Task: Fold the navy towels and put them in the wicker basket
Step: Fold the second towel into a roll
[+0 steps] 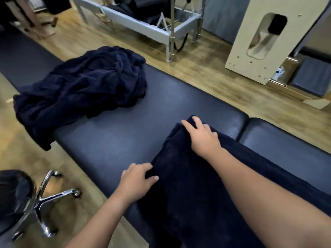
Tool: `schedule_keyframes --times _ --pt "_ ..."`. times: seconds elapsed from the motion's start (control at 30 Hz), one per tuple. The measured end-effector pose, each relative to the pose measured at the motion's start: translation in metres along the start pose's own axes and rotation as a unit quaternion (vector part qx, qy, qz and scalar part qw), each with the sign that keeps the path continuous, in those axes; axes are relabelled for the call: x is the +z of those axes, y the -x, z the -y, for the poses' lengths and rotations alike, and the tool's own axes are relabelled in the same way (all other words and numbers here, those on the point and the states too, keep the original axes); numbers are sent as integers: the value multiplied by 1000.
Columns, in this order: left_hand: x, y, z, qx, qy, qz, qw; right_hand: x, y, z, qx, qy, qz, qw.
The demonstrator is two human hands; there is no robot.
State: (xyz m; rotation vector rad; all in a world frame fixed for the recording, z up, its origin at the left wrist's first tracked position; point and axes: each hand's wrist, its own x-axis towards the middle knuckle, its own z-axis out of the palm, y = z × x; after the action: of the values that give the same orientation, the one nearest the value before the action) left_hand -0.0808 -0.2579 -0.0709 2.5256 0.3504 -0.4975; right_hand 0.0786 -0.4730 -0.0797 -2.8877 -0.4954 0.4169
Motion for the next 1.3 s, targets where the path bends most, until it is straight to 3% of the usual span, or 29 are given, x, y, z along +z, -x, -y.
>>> schedule_keyframes --times 0.1,0.23,0.3,0.37,0.43,0.5,0.6,0.7,0.77,0.87,1.0,1.07,1.13,1.2,1.3 --pt "-1 6 17 -6 123 37 992 -10 -26 10 53 30 26 998" --pt "-4 12 35 21 230 99 968 -9 -46 2 99 42 -16 994" --pt "-12 18 38 45 292 118 948 -10 -51 0 77 -11 -69 995" --pt "-18 23 51 53 382 169 907 -12 -50 5 27 -100 -114 988" --pt "-21 32 67 43 395 219 891 -9 -45 16 -47 -146 -150 977" --pt "-18 37 82 17 356 231 905 4 -42 28 -93 -130 -143 977" --pt "-11 37 97 -9 255 168 952 26 -44 43 -75 -48 -81 993" --pt "-12 38 100 -38 133 71 988 28 -53 50 0 -47 -159 986" --pt "-12 38 96 -54 8 33 998 26 -58 51 36 -38 -160 986" --pt "-11 35 95 -56 -13 31 998 28 -60 55 38 42 -117 991" --pt "-15 35 81 -42 -21 18 999 32 -38 67 39 72 -206 975" --pt "-11 37 64 40 -88 -32 995 38 -15 75 22 65 -200 977" --pt "-4 34 44 190 -148 -62 969 50 16 82 12 34 -168 985" --pt "9 28 23 275 -203 -16 940 61 50 79 2 7 -154 988" --pt "27 21 -10 210 -280 111 930 76 97 55 44 -13 -150 988"
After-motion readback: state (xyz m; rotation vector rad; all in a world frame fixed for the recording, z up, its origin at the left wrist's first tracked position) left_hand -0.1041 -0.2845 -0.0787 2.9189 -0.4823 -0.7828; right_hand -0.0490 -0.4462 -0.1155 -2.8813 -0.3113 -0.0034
